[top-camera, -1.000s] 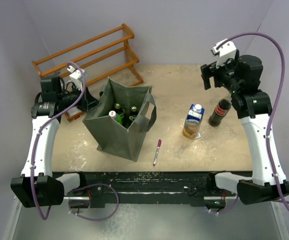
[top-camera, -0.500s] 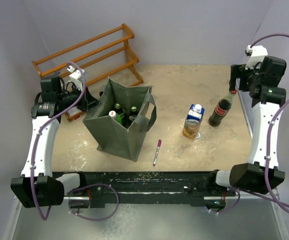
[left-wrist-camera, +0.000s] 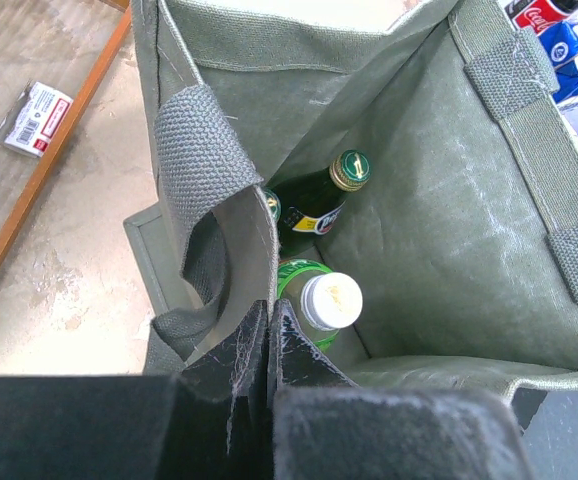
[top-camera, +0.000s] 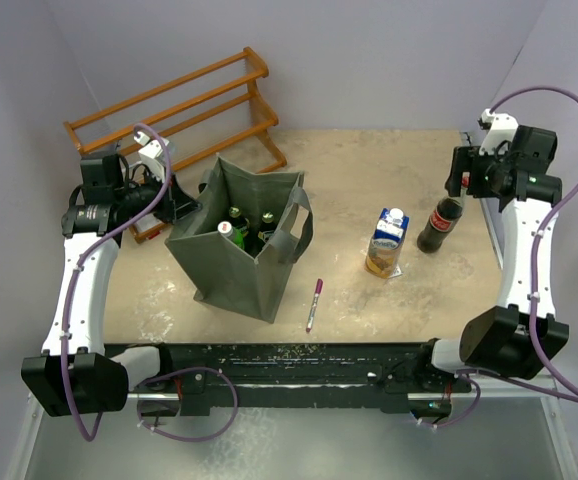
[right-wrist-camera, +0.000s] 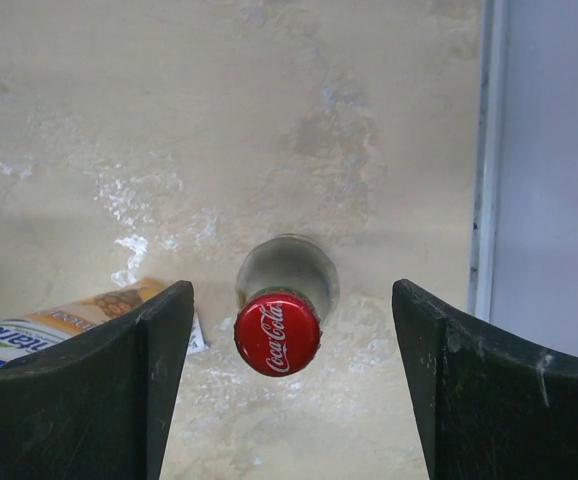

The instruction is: Place the beverage into the canvas bag

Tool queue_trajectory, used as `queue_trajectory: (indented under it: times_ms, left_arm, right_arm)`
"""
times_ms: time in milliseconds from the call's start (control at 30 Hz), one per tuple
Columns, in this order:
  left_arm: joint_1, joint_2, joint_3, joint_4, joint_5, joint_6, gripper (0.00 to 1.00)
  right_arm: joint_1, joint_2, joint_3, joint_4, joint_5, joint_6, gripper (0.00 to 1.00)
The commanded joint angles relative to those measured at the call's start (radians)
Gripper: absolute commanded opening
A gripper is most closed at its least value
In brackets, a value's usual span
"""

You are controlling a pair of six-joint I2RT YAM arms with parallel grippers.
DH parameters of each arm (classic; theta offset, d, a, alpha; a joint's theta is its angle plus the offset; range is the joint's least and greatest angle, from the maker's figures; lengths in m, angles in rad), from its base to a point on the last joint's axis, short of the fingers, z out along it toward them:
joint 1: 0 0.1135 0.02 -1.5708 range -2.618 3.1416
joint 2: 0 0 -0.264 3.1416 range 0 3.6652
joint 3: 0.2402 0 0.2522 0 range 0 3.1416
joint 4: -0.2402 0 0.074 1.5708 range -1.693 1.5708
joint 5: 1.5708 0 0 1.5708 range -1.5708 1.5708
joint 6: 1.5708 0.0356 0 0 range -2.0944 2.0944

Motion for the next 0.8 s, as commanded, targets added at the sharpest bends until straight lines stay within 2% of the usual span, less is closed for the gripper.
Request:
queue_trajectory:
  times_ms: [0,500,767]
  left_arm:
    - [0.004,-0.019,-0.001,0.021,0.011,0.001,0.0]
    - [0.004,-0.015,0.002,0.022,0.011,0.001,0.0]
    - [0.003,-0.013,0.002,0.022,0.011,0.0,0.0]
  right_arm:
    - [-0.007,-0.016,-0.024,-0.006,-0.045,0.015,0.8]
    - [-0.007,0.003,-0.052,0.043,-0.053,0.024,0.61]
    - [-0.007,0.013,-0.041,0.037,-0.057,0.022,0.47]
